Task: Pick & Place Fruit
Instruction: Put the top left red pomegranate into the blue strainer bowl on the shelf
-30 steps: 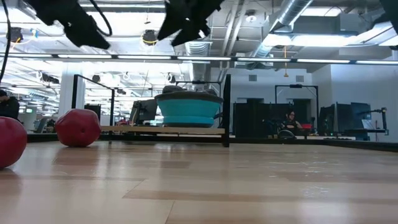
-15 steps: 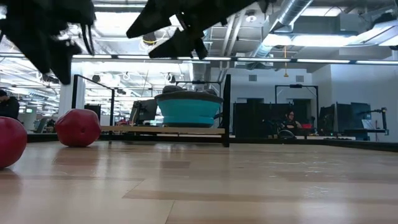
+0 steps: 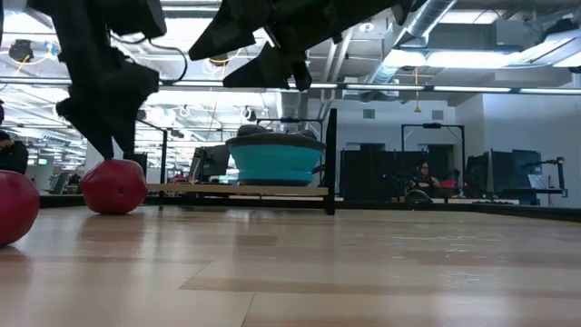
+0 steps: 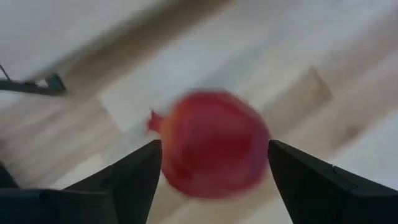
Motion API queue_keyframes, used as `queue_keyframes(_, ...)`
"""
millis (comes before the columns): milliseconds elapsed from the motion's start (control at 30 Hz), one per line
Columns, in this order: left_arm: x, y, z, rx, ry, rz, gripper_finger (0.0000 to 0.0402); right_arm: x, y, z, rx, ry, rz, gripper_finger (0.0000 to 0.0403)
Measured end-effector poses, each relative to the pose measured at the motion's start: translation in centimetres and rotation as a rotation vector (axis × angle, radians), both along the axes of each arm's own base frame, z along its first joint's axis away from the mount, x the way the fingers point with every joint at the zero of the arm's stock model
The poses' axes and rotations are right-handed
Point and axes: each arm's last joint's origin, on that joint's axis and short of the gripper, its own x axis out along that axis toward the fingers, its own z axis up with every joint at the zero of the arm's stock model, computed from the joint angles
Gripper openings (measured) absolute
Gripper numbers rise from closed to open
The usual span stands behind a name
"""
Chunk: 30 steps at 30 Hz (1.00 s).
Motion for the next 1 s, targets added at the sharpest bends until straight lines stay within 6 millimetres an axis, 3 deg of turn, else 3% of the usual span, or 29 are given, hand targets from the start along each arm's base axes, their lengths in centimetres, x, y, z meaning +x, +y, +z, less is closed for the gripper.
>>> queue_keyframes(133,0.5,0.3,-1.2,0.015,-0.090,0.018,0.0285,0.0,0.2,0.0,-0.003,0.002,0.006,0.0311)
queue_keyframes(333,1.1,-0.7,-2.7,-0.105,-0.210,-0.030,0.0285,-0.2,0.5,-0.2,-0.001,0.018,0.012,0.0311)
queue_keyframes(567,2.1,-3.2,-2.2,-0.109,-0.367,-0.140,0.0285,-0.5,0.4,-1.5,0.062,0.087,-0.024,0.0311)
queue_keyframes(800,1.5,-5.5,-0.7,-0.156,-0.479,-0.245,0.0285,1.1,0.7,-5.5,0.262,0.071,0.034,0.0311)
queue_keyframes(1000,-0.8,-5.9,-0.8,-0.170,-0.399,-0.134,0.0275,3.1,-0.7,-9.5,0.532,0.019,0.038,0.0311)
